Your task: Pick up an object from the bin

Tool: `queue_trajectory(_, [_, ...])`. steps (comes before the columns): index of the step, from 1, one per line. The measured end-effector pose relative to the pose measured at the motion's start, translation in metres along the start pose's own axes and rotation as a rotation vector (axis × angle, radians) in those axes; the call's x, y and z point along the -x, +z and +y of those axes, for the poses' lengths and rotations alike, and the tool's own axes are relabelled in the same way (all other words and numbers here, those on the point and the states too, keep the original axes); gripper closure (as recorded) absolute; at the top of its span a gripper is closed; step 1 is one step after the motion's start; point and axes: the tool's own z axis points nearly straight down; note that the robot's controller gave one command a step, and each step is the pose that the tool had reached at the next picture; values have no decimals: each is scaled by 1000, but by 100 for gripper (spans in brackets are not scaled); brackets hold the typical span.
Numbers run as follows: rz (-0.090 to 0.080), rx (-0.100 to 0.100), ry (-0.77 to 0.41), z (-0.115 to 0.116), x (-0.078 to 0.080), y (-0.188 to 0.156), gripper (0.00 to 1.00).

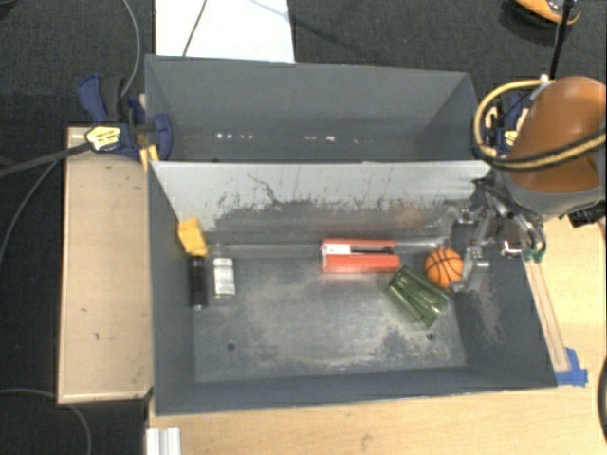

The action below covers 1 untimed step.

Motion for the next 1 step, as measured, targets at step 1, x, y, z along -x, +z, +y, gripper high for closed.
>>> queue_trajectory(1, [-8,-1,-3,0,2,-5,0])
